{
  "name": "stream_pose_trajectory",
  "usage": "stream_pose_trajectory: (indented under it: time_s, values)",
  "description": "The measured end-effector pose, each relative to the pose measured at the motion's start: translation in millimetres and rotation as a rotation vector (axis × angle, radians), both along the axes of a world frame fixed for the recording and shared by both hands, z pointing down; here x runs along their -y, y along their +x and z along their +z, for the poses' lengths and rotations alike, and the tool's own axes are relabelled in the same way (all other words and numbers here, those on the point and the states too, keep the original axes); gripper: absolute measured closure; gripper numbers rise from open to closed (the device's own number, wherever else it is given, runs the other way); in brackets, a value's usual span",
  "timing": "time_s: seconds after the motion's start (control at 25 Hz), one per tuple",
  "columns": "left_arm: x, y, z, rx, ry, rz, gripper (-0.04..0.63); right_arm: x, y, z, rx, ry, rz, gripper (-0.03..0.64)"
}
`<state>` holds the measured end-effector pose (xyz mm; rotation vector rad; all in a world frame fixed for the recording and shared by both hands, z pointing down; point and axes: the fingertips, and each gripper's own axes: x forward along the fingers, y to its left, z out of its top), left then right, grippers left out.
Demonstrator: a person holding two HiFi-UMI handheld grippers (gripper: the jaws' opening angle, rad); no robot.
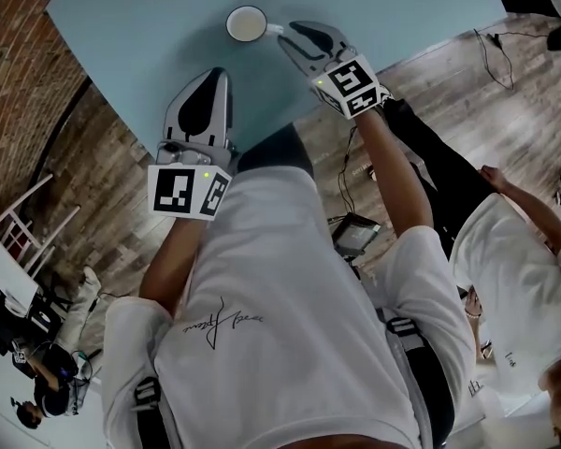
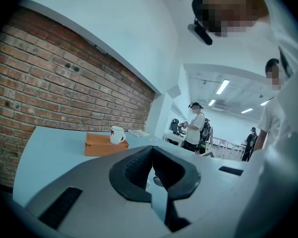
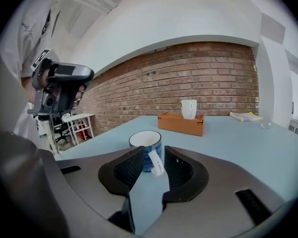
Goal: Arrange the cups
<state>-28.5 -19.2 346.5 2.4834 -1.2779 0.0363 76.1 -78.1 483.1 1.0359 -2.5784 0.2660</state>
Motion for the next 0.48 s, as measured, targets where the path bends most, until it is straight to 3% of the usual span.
stream_pose_trajectory:
  time_s: [0.48]
  values:
    - [-0.6, 4.2, 10.2, 0.018, -0.032, -0.007, 0.586, 8.5, -13.7, 37.1, -0.066, -0.037, -0.107, 0.497]
